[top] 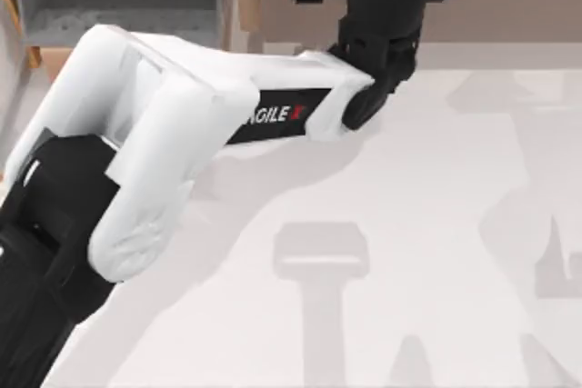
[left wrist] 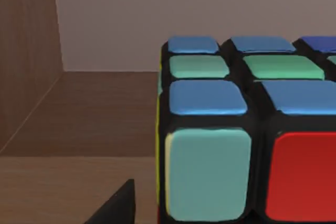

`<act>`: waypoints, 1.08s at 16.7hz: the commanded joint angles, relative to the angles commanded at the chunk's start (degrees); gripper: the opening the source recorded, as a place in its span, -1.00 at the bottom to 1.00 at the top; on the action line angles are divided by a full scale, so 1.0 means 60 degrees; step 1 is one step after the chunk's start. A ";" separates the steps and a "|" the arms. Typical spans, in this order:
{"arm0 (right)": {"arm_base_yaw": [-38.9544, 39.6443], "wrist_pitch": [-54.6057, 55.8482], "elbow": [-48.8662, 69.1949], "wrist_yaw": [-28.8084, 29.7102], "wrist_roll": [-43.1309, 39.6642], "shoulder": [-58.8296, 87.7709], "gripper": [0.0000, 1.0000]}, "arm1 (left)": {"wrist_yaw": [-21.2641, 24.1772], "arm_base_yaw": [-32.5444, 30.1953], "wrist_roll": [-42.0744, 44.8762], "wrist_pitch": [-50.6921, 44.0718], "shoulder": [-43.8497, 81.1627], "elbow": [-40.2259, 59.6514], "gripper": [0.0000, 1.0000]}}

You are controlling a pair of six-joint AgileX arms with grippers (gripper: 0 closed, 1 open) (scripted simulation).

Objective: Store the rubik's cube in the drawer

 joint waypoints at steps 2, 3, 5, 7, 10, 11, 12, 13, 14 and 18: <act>0.0000 0.0000 0.0000 0.0000 0.0000 0.0000 1.00 | 0.0000 0.0000 0.0000 0.0000 0.0000 0.0000 0.25; 0.0000 0.0000 0.0000 0.0000 0.0000 0.0000 1.00 | 0.0000 0.0000 0.0000 0.0000 0.0000 0.0000 0.10; 0.0000 0.0000 0.0000 0.0000 0.0000 0.0000 1.00 | 0.0000 0.0000 0.0000 0.0000 0.0000 0.0000 -0.21; 0.0000 0.0000 0.0000 0.0000 0.0000 0.0000 1.00 | 0.0000 0.0000 0.0000 0.0000 0.0000 0.0000 -0.51; 0.0000 0.0000 0.0000 0.0000 0.0000 0.0000 1.00 | 0.0000 0.0000 0.0000 0.0000 0.0000 0.0000 -0.96; 0.0000 0.0000 0.0000 0.0000 0.0000 0.0000 1.00 | 0.0000 0.0000 0.0000 0.0000 0.0000 0.0000 -1.00; 0.0000 0.0000 0.0000 0.0000 0.0000 0.0000 1.00 | 0.0000 0.0000 0.0000 0.0000 0.0000 0.0000 -1.00; 0.0000 0.0000 0.0000 0.0000 0.0000 0.0000 1.00 | 0.0000 0.0000 0.0000 0.0000 0.0000 0.0000 -1.00; 0.0000 0.0000 0.0000 0.0000 0.0000 0.0000 1.00 | 0.0000 0.0000 0.0000 0.0000 0.0000 0.0000 -1.00; 0.0000 0.0000 0.0000 0.0000 0.0000 0.0000 1.00 | 0.0000 0.0000 0.0000 0.0000 0.0000 0.0000 -1.00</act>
